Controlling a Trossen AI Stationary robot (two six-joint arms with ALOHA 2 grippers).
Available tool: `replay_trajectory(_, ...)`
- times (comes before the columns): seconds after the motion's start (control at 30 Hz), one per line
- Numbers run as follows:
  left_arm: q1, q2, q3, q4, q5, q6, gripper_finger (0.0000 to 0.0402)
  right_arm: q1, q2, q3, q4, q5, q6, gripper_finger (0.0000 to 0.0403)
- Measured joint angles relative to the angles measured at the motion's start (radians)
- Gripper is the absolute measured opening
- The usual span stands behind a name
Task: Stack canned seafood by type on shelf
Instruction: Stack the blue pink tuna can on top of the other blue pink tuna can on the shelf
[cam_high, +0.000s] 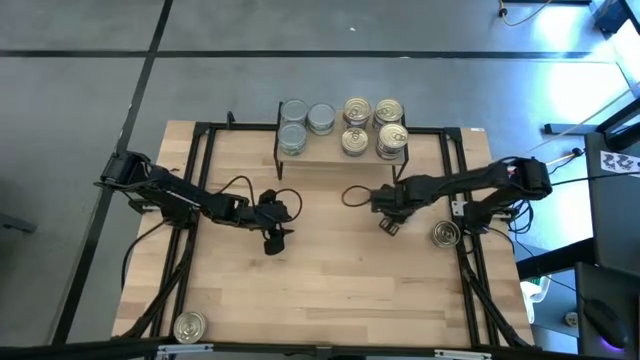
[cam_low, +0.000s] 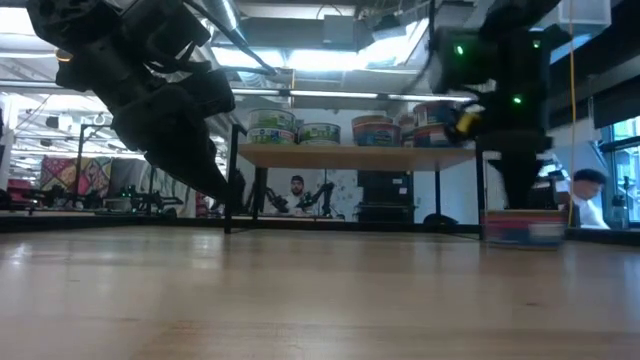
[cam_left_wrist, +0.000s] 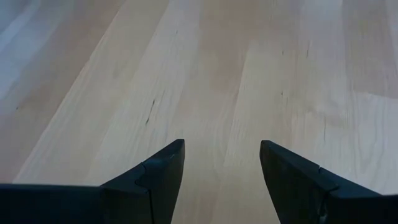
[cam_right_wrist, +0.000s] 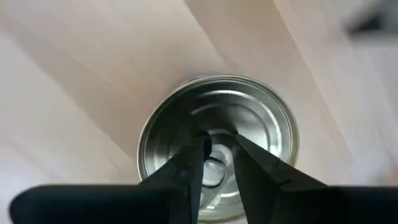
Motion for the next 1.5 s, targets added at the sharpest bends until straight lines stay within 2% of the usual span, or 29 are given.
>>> replay_trajectory(0.3, 0.0, 0.0, 0.0, 0.001, 0.002, 0.0, 0.0208, 0.086, 0.026, -0.003, 0.4, 0.071, -0.168, 0.0087)
replay_trajectory(0.5, 0.0, 0.0, 0.0, 0.007, 0.002, 0.0, 0.0208, 0.1, 0.138, 0.0, 0.602, 0.13, -0.282, 0.0087)
replay_trajectory(0.77, 0.0, 0.004, -0.002, 0.089, 0.002, 0.017, 0.0208, 0.098, 0.267, -0.001, 0.969, 0.116, -0.405, 0.0087)
replay_trajectory(1.07, 0.0, 0.086, -0.002, 0.24, 0.001, 0.04, 0.0208, 0.099, 0.394, 0.07, 1.178, 0.095, -0.465, 0.0087)
replay_trajectory(1.17, 0.002, 0.106, 0.005, 0.301, 0.001, 0.069, 0.0208, 0.099, 0.393, 0.092, 1.204, 0.091, -0.515, 0.0087)
replay_trajectory(1.33, 0.003, 0.105, 0.048, 0.3, 0.001, 0.142, 0.0208, 0.114, 0.285, 0.097, 1.131, 0.05, -0.588, 0.0087)
replay_trajectory(1.5, 0.038, 0.111, 0.084, 0.288, 0.052, 0.204, 0.0208, 0.132, 0.136, 0.101, 0.943, 0.06, -0.603, 0.0087)
